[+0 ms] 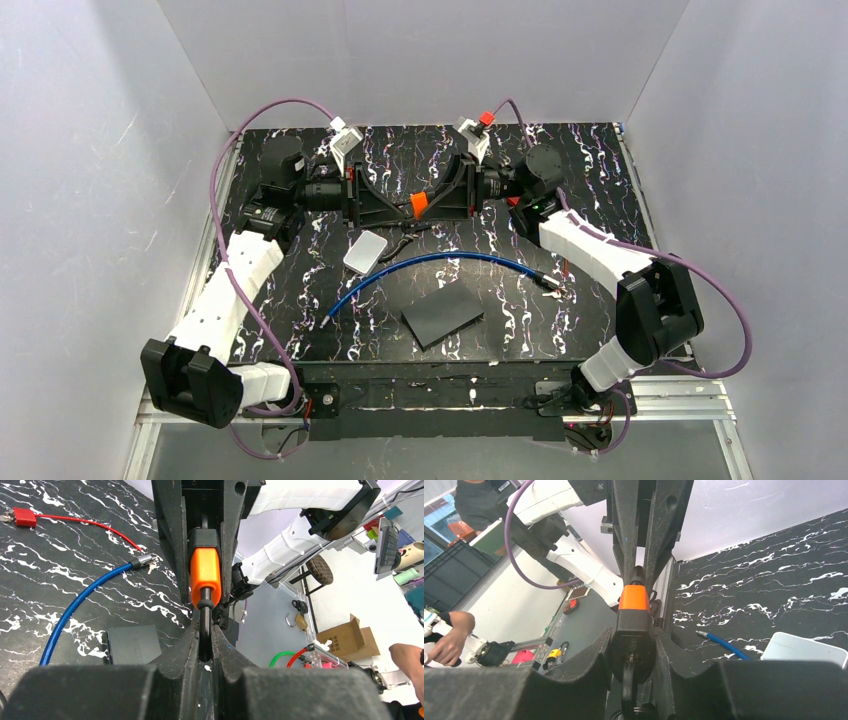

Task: Lock with the key
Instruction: Lock the lock.

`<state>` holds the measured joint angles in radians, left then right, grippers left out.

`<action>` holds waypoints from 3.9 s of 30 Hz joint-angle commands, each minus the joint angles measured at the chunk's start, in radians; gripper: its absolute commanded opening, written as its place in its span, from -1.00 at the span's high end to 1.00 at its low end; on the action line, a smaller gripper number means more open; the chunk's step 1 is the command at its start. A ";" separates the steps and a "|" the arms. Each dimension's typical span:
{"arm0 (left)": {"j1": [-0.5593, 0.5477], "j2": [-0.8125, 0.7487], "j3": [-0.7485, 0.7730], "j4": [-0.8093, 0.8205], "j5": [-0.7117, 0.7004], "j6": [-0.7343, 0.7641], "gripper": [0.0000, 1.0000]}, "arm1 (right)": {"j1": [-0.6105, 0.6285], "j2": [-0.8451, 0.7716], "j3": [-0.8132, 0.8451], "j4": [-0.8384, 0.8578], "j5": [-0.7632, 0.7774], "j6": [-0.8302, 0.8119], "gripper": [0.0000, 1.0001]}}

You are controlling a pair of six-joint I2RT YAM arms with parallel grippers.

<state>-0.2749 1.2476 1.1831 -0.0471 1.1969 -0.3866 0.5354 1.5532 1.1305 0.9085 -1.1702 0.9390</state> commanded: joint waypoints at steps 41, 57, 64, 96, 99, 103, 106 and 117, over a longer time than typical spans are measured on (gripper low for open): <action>0.001 -0.023 0.003 0.009 0.001 0.003 1.00 | 0.011 -0.024 0.000 0.091 0.023 0.029 0.97; -0.055 0.029 0.019 0.023 -0.056 -0.005 1.00 | 0.084 0.024 0.026 0.021 0.029 -0.024 0.97; -0.073 0.056 0.036 0.023 -0.072 0.002 1.00 | 0.114 0.043 0.035 -0.024 0.026 -0.063 0.97; 0.049 0.019 0.070 -0.197 0.000 0.176 1.00 | -0.069 -0.009 0.085 -0.217 -0.027 -0.188 -0.57; 0.049 0.017 0.075 -0.227 0.019 0.210 1.00 | -0.078 -0.014 0.115 -0.361 -0.031 -0.312 -0.60; 0.049 0.022 0.076 -0.255 0.063 0.229 1.00 | -0.078 -0.012 0.173 -0.589 -0.028 -0.509 -0.60; 0.048 0.029 0.077 -0.271 0.086 0.239 1.00 | -0.072 -0.008 0.186 -0.623 -0.048 -0.545 -0.55; 0.049 0.036 0.086 -0.281 0.077 0.249 1.00 | -0.062 -0.030 0.174 -0.737 -0.101 -0.634 -0.08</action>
<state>-0.2283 1.3037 1.2140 -0.3241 1.2209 -0.1589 0.4698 1.5810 1.2728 0.2501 -1.2392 0.3920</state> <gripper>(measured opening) 0.051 0.579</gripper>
